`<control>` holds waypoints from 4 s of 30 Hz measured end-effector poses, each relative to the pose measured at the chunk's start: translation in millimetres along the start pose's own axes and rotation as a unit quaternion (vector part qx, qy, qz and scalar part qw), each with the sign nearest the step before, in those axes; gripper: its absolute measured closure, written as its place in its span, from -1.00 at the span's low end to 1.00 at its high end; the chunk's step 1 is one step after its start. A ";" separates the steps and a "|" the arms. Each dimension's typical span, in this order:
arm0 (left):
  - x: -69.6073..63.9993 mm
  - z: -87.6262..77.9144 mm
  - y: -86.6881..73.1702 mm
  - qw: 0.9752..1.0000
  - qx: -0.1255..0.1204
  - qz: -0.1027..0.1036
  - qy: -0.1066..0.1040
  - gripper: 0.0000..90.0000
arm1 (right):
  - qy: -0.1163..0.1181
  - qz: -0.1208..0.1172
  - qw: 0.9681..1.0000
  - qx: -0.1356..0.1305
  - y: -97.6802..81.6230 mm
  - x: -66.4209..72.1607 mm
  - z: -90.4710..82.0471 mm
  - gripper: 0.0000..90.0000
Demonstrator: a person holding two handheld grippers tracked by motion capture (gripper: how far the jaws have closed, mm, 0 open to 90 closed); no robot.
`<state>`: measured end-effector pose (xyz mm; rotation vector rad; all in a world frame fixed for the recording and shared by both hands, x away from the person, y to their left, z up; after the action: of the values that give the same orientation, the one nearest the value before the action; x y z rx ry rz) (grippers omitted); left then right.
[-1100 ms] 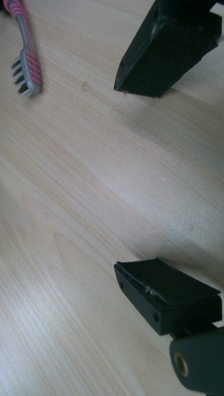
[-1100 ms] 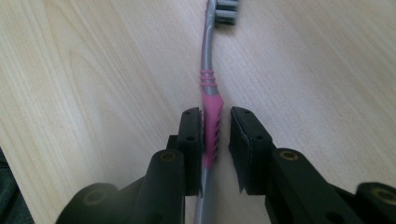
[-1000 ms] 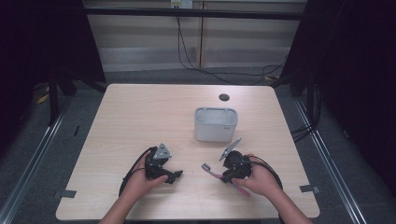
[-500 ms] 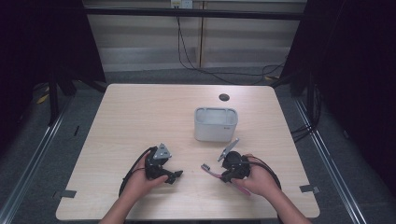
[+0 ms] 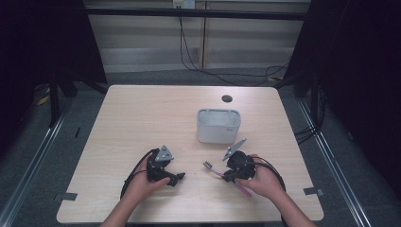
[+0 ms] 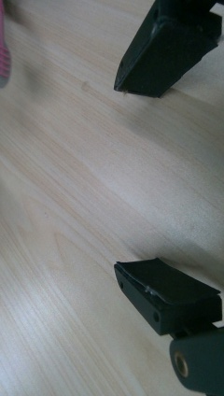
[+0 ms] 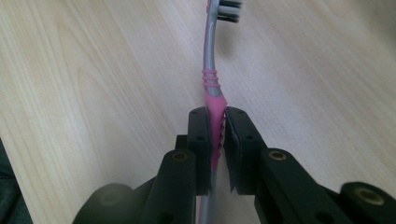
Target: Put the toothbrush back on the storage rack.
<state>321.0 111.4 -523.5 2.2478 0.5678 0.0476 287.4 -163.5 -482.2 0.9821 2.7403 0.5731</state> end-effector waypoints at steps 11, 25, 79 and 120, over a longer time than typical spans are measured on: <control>0.1 -0.1 0.0 1.000 0.001 0.001 0.000 -0.76 | 0.010 0.026 0.999 -0.045 0.2 -6.4 -11.0 0.81; -0.1 0.1 0.0 1.000 0.000 0.000 0.000 -0.76 | 0.010 0.047 0.995 -0.084 1.4 -13.0 -23.7 0.81; 0.0 0.1 0.0 1.000 0.000 0.000 0.000 -0.76 | -0.038 0.122 0.961 -0.246 7.8 -42.6 -71.6 0.81; -0.1 0.1 0.0 1.000 0.000 0.000 0.000 -0.76 | -0.074 0.185 0.909 -0.365 13.7 -67.4 -103.2 0.81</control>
<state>320.9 111.3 -523.5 2.2475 0.5685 0.0477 317.3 -227.5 -380.4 1.2430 1.9209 1.3816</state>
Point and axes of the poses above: each handheld gripper's, and its own axes: z roughly forward along the jaws, y roughly out of its top, x roughly to its left, the point moved 2 cm from there along z, roughly forward along the jaws, and after that the axes turned 10 degrees about -y, right-handed, at the moved point
